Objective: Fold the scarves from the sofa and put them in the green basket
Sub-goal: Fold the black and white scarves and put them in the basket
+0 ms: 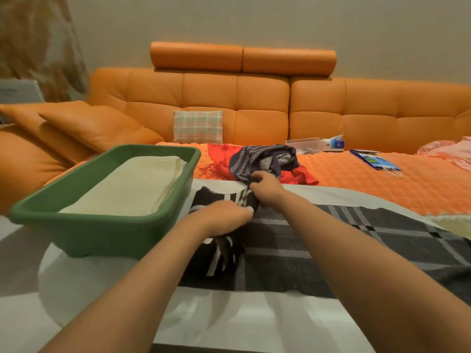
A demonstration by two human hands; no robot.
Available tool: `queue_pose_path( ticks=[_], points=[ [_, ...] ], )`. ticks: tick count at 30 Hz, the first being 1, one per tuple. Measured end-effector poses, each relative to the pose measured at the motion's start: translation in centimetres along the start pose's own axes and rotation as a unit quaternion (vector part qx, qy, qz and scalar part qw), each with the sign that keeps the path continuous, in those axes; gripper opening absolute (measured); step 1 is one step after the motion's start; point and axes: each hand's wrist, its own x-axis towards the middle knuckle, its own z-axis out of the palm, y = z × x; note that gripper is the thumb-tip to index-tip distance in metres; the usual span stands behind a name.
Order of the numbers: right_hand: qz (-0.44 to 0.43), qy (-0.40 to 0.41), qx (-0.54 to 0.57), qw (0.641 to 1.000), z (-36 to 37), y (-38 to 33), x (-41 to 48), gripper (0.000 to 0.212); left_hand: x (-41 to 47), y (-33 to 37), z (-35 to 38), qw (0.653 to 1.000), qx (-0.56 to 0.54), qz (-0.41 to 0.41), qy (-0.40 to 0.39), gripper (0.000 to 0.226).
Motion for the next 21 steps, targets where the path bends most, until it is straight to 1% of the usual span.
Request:
queue_pose_path(
  ticks=[1,3,5,7,8,10,11,12,13,14,15,16,17,19,21],
  points=[
    [-0.006,-0.002,0.029,1.0,-0.7,-0.8,0.0,0.044,-0.5,0.5,-1.0,0.999,-0.048,0.003,0.02,0.026],
    [-0.005,-0.012,0.064,0.998,-2.4,-2.1,-0.4,0.043,-1.2,1.5,-2.5,0.991,-0.124,0.016,0.053,0.019],
    [-0.006,0.001,0.058,0.998,-4.4,-2.5,-1.0,0.04,-1.5,2.5,-2.7,0.986,-0.146,0.059,0.063,0.02],
    [0.003,0.024,0.039,0.999,-6.4,-1.2,-1.5,0.04,-1.5,3.9,-1.1,0.986,-0.132,0.101,0.03,0.028],
    [0.013,0.029,0.016,0.999,-7.3,-0.2,-1.7,0.04,-1.5,4.6,0.2,0.982,-0.151,0.114,-0.002,0.028],
    [0.032,0.001,-0.066,0.997,-8.5,2.3,-2.3,0.037,-1.5,5.5,2.8,0.973,-0.179,0.121,-0.085,0.025],
    [0.044,-0.026,-0.117,0.992,-8.8,3.6,-2.6,0.034,-1.2,5.4,4.0,0.972,-0.163,0.119,-0.123,0.027],
    [0.061,-0.05,-0.169,0.982,-8.7,4.9,-3.1,0.035,-0.7,5.1,5.0,0.975,-0.131,0.12,-0.136,0.029],
    [0.075,-0.06,-0.227,0.969,-8.4,6.1,-3.5,0.04,-0.2,4.6,5.7,0.981,-0.093,0.129,-0.113,0.028],
    [0.086,-0.057,-0.267,0.958,-8.0,7.2,-3.9,0.046,0.2,4.0,6.0,0.987,-0.044,0.137,-0.068,0.025],
    [0.093,-0.05,-0.285,0.953,-7.6,7.9,-4.4,0.051,0.6,3.3,6.3,0.99,0.01,0.138,-0.021,0.024],
    [0.088,-0.042,-0.292,0.951,-7.1,8.5,-4.8,0.053,0.9,2.6,6.5,0.988,0.065,0.137,0.014,0.032],
    [0.076,-0.045,-0.303,0.949,-6.6,8.9,-5.2,0.053,1.2,1.7,6.8,0.983,0.12,0.134,0.026,0.044],
    [0.044,-0.075,-0.351,0.932,-5.8,9.3,-6.0,0.053,1.8,-0.4,7.3,0.976,0.198,0.085,-0.008,0.064],
    [0.041,-0.103,-0.37,0.923,-5.2,9.6,-6.7,0.054,1.8,-2.1,7.6,0.976,0.212,0.021,-0.048,0.071]
  ],
)
